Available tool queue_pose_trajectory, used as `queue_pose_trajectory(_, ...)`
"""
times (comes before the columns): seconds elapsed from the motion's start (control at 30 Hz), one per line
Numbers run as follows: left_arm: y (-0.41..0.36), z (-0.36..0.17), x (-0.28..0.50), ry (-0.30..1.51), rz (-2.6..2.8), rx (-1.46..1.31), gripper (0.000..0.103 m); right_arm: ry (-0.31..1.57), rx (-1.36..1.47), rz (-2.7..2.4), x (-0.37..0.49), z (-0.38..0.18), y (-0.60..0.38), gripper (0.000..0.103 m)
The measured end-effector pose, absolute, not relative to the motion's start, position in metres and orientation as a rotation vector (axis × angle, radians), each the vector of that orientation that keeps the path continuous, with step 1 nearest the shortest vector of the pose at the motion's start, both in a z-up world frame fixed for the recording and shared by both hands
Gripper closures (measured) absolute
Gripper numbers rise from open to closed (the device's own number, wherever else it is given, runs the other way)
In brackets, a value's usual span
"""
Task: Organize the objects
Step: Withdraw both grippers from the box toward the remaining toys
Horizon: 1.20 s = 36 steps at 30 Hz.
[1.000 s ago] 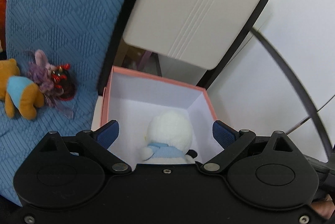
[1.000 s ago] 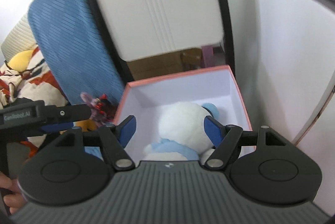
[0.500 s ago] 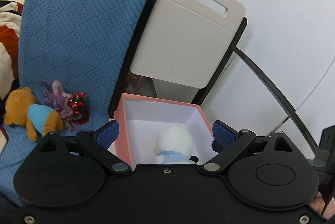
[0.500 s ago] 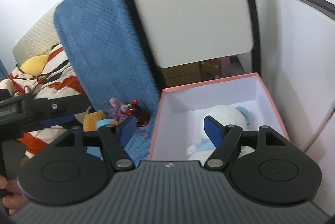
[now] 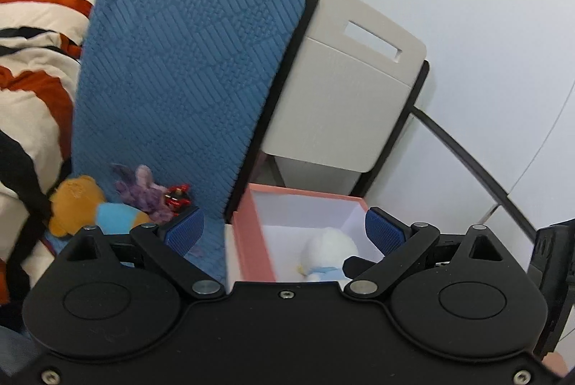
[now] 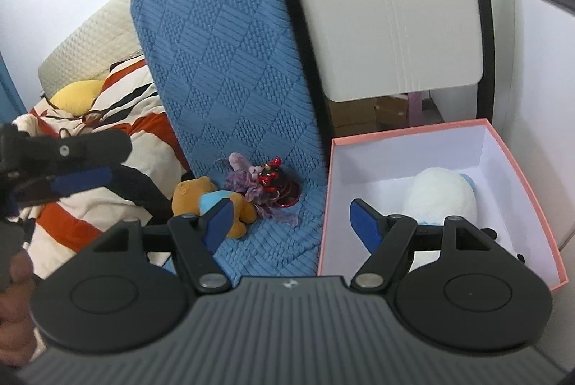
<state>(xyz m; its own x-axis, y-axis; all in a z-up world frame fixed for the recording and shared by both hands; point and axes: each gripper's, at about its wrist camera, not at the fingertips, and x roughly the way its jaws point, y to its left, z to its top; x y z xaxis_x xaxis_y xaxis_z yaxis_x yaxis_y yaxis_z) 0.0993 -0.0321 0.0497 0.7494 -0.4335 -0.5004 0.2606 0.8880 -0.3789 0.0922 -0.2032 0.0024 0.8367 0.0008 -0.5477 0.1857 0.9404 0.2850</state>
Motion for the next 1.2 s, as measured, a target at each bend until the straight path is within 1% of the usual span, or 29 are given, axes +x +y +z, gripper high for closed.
queue_pose_trajectory(0.13,-0.015,0.042,0.090,0.618,-0.379,-0.283,0.004,0.593,0.334,-0.107,0.099,-0.005,-0.183,0.030)
queue_pose_trajectory(0.4,0.024,0.027,0.066,0.620,-0.324,-0.282,0.004,0.662,0.398,-0.090,0.104,-0.031,-0.153,0.030)
queue_pose_trajectory(0.7,0.067,0.019,0.057,0.599,-0.294,-0.308,0.001,0.648,0.355,-0.091,0.104,-0.035,-0.124,0.030)
queue_pose_trajectory(0.73,0.070,0.019,0.058,0.597,-0.293,-0.308,0.001,0.642,0.360,-0.101,0.105,-0.035,-0.123,0.026)
queue_pose_trajectory(0.77,0.073,0.017,0.058,0.597,-0.296,-0.307,0.001,0.638,0.368,-0.118,0.106,-0.035,-0.123,0.011)
queue_pose_trajectory(0.8,0.075,0.016,0.059,0.601,-0.296,-0.307,0.001,0.635,0.377,-0.128,0.107,-0.036,-0.122,0.004)
queue_pose_trajectory(0.83,0.076,0.015,0.060,0.603,-0.291,-0.306,0.001,0.630,0.388,-0.129,0.108,-0.036,-0.123,0.000)
queue_pose_trajectory(1.0,0.079,0.002,0.071,0.594,-0.262,-0.303,0.001,0.635,0.398,-0.118,0.116,-0.042,-0.122,0.000)
queue_pose_trajectory(1.2,0.076,-0.042,0.107,0.598,-0.231,-0.303,0.001,0.639,0.339,-0.102,0.134,-0.063,-0.123,0.000)
